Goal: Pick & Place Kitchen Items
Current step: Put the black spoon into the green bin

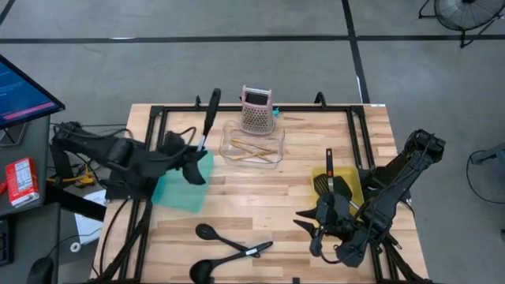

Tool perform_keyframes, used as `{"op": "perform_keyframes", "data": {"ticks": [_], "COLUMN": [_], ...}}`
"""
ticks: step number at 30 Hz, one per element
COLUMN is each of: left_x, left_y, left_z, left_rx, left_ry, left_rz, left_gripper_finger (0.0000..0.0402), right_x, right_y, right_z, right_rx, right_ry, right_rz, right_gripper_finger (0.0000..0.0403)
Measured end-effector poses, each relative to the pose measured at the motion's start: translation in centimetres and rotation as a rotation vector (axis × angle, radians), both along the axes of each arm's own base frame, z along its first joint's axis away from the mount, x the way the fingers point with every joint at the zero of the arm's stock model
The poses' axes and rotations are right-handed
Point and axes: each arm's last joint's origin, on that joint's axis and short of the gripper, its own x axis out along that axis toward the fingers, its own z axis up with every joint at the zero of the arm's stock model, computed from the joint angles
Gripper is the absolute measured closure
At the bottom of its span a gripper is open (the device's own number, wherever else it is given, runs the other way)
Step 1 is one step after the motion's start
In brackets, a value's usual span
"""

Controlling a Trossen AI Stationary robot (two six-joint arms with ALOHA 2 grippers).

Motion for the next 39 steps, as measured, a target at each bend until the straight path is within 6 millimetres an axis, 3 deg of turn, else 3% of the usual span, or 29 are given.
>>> {"op": "perform_keyframes", "data": {"ticks": [5, 10, 15, 24, 33, 39], "left_x": [0.7, -0.3, -1.3, -2.6, -3.3, -3.4], "left_y": [3.1, 6.0, 7.3, 7.3, 7.1, 7.0], "left_z": [-5.3, -10.2, -13.7, -17.1, -18.9, -19.1], "left_rx": [-0.127, -0.281, -0.382, -0.481, -0.525, -0.542], "left_ry": [0.161, 0.305, 0.399, 0.477, 0.518, 0.521], "left_rz": [0.096, 0.206, 0.265, 0.301, 0.315, 0.303], "left_gripper_finger": [0.0361, 0.0361, 0.0361, 0.0360, 0.0359, 0.0354], "right_x": [0.2, 0.2, 0.2, 0.2, 0.2, 0.2], "right_y": [-0.1, -0.1, -0.1, -0.1, -0.1, -0.1], "right_z": [0.0, 0.0, 0.0, 0.0, 0.0, 0.0], "right_rx": [0.002, 0.007, 0.006, 0.004, 0.005, 0.008], "right_ry": [-0.001, -0.003, -0.003, 0.001, 0.001, -0.002], "right_rz": [-0.007, -0.008, -0.008, -0.006, -0.006, -0.006], "right_gripper_finger": [0.0285, 0.0285, 0.0285, 0.0285, 0.0285, 0.0285]}}
